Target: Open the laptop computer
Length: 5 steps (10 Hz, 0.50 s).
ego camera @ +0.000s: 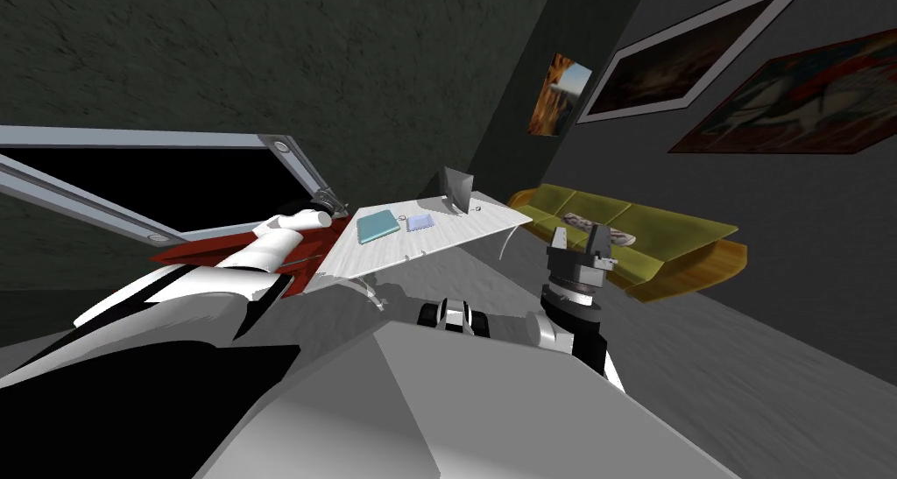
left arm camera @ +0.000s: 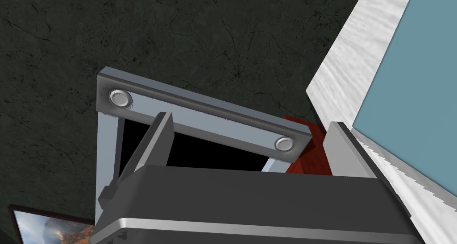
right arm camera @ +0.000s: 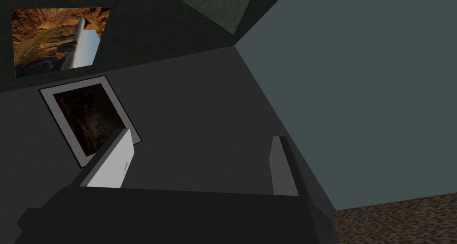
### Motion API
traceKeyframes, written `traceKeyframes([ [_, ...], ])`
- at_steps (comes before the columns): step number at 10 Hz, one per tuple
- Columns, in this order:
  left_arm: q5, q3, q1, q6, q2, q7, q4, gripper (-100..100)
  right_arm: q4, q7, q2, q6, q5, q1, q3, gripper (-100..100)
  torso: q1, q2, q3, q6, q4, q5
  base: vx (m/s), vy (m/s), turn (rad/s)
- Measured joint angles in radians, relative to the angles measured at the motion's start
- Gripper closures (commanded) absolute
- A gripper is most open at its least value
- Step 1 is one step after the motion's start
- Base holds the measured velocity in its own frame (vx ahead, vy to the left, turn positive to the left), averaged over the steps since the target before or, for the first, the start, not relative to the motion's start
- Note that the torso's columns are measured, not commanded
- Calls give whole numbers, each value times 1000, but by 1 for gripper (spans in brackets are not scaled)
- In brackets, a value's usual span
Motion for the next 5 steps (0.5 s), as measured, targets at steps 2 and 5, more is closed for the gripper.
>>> traceKeyframes([
  [2,0,0,0,0,0,0,0,0,0,0,0,0,0,0,0,0,-1,-1,-1,0,0,0,0,0,0],
  [5,0,0,0,0,0,0,0,0,0,0,0,0,0,0,0,0,-2,-2,-1,0,-1,0,0,0,0],
])
